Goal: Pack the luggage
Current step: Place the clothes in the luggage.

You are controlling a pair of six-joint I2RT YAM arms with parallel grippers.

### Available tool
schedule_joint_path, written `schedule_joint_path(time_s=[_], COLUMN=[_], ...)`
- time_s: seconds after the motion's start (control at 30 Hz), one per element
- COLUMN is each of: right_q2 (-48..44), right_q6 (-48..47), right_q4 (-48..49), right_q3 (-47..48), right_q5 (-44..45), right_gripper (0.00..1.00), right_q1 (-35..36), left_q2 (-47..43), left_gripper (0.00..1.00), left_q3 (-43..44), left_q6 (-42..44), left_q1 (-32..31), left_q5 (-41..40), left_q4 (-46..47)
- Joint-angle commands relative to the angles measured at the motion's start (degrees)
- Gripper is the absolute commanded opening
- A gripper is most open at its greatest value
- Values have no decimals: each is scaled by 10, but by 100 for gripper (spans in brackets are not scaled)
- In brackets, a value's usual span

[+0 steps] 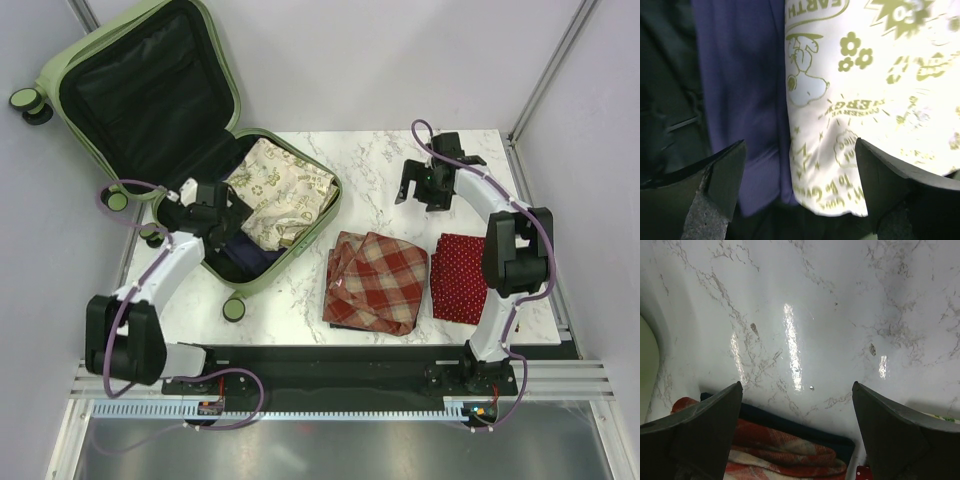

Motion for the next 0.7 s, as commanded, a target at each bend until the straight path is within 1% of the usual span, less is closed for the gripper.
schedule_joint_path(time_s=[0.0,0.1,0.13,0.23,0.33,0.37,0.43,0.47,0.63,0.67], right_q2=[-37,-44,-47,-66,-93,-110,-133,-158,-242,-276], right_q6=[-12,-12,-11,-10,-9,-8,-7,-8,-20,-24], right_q4=[-9,-18,-23,-32,-44,-46,-56,-61,-125,-134], right_q3=[36,52,59,56,37,28,0,-11,-93,-110], right_q5=[15,17,16,12,5,2,-4,-5,-25,-28], right_gripper=[98,98,98,98,98,98,98,98,98,98], right_q1=[6,10,11,21,33,33,33,33,33,33], left_q2=[-76,-122,-131,-157,-162,-159,-146,-138,-89,-74], left_gripper=[95,95,95,93,91,91,91,91,91,91], left_q3=[20,18,19,22,35,38,56,68,102,109], left_q6=[20,42,61,98,132,139,162,170,173,173], left_q1=[2,2,1,-11,-49,-79,-118,-156,-236,-263], left_q5=[-52,-52,-49,-42,-47,-49,-58,-58,-9,0], left_q4=[-72,-91,-93,-94,-90,-88,-82,-81,-79,-75])
